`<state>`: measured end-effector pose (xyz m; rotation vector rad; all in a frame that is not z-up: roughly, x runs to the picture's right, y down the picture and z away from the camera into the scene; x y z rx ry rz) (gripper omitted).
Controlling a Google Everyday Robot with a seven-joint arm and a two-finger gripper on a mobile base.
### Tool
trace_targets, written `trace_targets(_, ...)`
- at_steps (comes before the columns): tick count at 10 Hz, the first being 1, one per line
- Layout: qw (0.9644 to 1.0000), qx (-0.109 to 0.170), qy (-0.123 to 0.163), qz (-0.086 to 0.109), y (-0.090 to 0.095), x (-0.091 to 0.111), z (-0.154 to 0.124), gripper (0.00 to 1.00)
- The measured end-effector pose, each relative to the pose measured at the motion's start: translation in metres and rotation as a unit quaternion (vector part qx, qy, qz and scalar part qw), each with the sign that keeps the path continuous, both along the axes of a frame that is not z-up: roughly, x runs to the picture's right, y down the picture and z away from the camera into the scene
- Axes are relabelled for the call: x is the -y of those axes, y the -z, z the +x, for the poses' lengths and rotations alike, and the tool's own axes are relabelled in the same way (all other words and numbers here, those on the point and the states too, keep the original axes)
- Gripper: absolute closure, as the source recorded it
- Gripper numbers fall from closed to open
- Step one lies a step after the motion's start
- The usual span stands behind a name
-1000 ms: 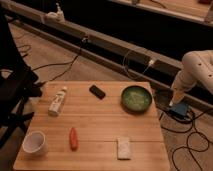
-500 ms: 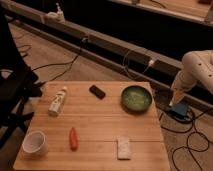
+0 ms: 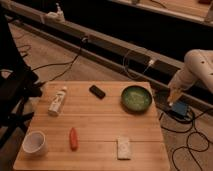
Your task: Drag the ceramic bowl in a circle
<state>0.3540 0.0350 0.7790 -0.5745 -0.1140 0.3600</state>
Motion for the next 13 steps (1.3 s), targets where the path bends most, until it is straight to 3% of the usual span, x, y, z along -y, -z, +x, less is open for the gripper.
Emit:
trace_targets(1,0.9993,0.035,-0.012,-0.005,-0.005,-0.001,-0.019,0.35)
trace_targets(3,0.9946,0.1,-0.017,-0.02,-0.017,-0.013,-0.051,0.35)
trace_targets(5,0.9905,0.135,0.006,-0.027,-0.022,-0.031,-0.065,0.35)
trace_targets(7,0.9903,0.132,0.037,-0.022,-0.031,-0.05,-0.066,0.35)
trace_targets(9,0.9932,0.098,0.063,0.006,-0.05,-0.062,-0.066,0.35)
trace_targets(10,0.995,0.071,0.062,0.034,-0.058,-0.061,-0.067,0.35)
trace_targets(13,0.9948,0.043,0.052,0.076,-0.065,-0.055,-0.076,0.35)
